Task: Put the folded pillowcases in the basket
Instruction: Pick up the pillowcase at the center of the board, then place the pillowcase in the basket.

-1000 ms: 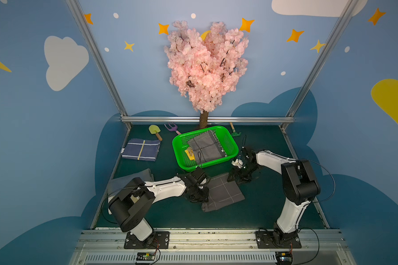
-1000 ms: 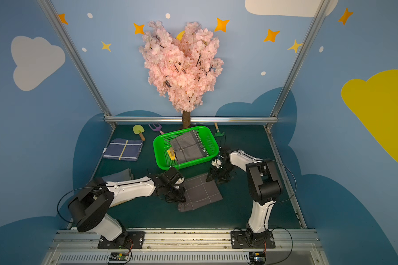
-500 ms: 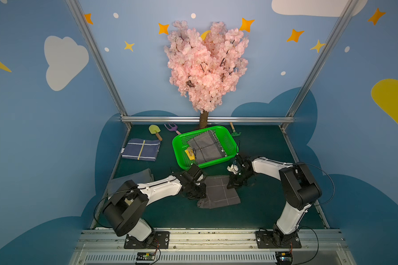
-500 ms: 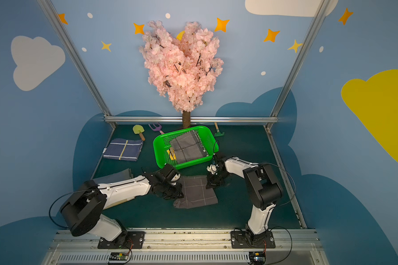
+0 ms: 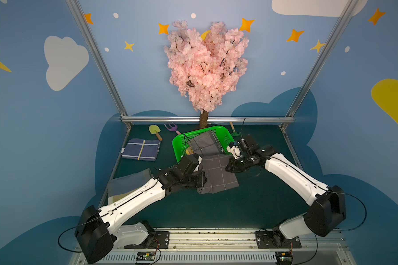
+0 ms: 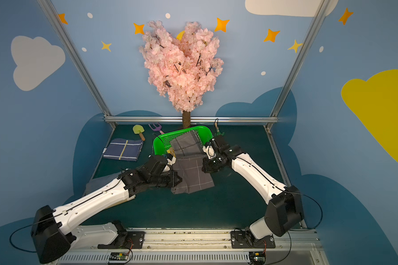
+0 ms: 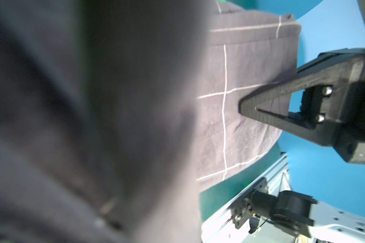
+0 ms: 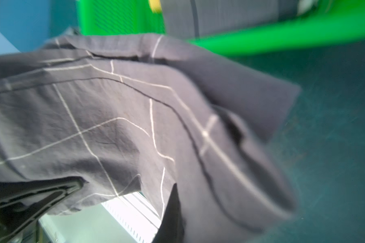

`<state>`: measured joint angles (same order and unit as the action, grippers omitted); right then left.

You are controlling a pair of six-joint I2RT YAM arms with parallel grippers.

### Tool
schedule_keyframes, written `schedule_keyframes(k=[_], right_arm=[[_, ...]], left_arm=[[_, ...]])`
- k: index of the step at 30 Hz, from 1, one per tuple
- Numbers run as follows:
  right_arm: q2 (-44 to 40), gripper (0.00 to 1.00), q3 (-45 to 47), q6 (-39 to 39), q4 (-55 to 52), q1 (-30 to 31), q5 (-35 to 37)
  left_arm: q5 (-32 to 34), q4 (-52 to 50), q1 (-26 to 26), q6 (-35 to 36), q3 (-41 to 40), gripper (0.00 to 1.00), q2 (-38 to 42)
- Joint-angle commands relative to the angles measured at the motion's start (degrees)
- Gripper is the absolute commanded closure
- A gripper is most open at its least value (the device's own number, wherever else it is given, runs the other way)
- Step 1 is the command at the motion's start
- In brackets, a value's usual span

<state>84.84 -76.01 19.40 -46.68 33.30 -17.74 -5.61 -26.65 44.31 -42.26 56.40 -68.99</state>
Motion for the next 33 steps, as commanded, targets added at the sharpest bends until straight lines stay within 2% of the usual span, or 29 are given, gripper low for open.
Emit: schedule_keyframes(k=[1,4,11,22,29,33], right_arm=[[-0.9,1.00,-5.3,0.3,-1.2,0.1,4.4],[0.6,1.00,-8.9,-0.7,3.1,-0.5,6.6],[11.6,1.00,-22.6,-1.4,4.0,-4.1,7.0],[33.0,1.00,-43.7,-0.9,4.4,-7.8,4.4],[46.6,1.00,-60.4,-1.8,-0.3,-10.6,1.3],[51.0,1.00,-64.5,-1.1,-1.0,-11.9,-0.6]], left_arm=[[5.9,1.1,-0.2,3.5,3.9,0.97,1.6],[7.1,2.4,-2.5,5.7,7.2,0.97,-0.6],[5.6,6.8,-8.9,9.2,14.8,0.97,-8.5],[-4.4,17.0,-20.5,8.7,18.9,0.97,-20.7],[-6.6,20.1,-23.1,7.0,19.7,0.97,-29.2],[-7.1,20.0,-23.6,6.6,21.5,0.97,-33.4]])
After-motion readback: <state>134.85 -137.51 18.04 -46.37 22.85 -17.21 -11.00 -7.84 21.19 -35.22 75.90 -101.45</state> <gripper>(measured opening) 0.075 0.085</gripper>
